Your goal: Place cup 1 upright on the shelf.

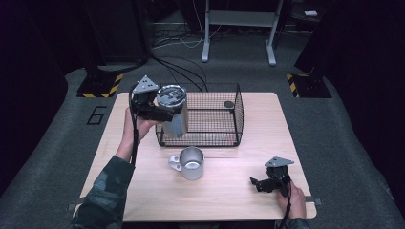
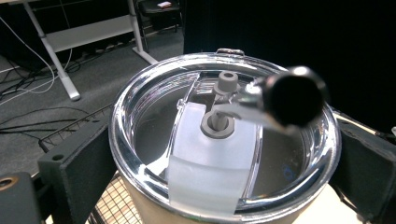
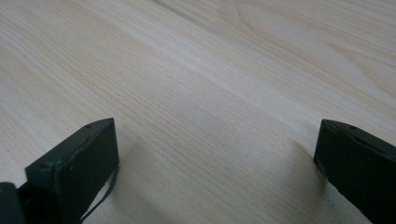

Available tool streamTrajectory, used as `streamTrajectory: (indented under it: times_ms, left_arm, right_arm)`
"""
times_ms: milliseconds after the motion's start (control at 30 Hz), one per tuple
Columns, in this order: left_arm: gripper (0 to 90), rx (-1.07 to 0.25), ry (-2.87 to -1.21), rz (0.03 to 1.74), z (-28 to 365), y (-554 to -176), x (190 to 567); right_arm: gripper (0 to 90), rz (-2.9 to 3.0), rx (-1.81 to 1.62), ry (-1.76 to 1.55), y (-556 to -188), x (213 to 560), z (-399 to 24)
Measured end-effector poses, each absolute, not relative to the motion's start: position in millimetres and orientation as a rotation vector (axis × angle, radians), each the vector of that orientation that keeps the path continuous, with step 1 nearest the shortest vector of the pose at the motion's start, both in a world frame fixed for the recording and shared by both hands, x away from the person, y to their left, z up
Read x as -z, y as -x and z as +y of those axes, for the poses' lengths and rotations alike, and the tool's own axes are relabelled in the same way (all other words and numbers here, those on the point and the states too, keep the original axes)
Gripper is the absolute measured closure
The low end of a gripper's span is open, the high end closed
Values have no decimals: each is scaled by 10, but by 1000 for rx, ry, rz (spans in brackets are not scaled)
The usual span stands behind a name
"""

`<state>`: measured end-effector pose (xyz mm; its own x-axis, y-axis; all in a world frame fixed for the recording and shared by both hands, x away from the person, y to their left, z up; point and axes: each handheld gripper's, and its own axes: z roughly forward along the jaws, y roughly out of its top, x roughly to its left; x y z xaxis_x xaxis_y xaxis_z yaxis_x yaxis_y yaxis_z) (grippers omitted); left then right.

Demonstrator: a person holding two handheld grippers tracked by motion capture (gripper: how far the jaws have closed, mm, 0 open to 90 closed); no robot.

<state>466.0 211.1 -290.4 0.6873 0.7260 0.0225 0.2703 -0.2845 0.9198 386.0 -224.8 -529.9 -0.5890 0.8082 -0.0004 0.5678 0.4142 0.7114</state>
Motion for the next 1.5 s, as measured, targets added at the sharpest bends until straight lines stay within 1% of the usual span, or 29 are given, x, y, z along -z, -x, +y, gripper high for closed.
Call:
streamTrajectory:
  times_ms: [700, 1033, 1500]
  left_arm:
    - [38, -601, -1875, 846, 1926, -5106, 2917]
    - [38, -618, -1864, 909, 1885, -5294, 3051]
    - [38, -619, -1858, 975, 1852, -5438, 3270]
  right_arm:
    - [0, 2330, -973, -1186, -3859, 5299, -2247]
    - [0, 2325, -970, -1198, -3846, 5296, -2250]
    - [0, 2318, -971, -1207, -3836, 5297, -2257]
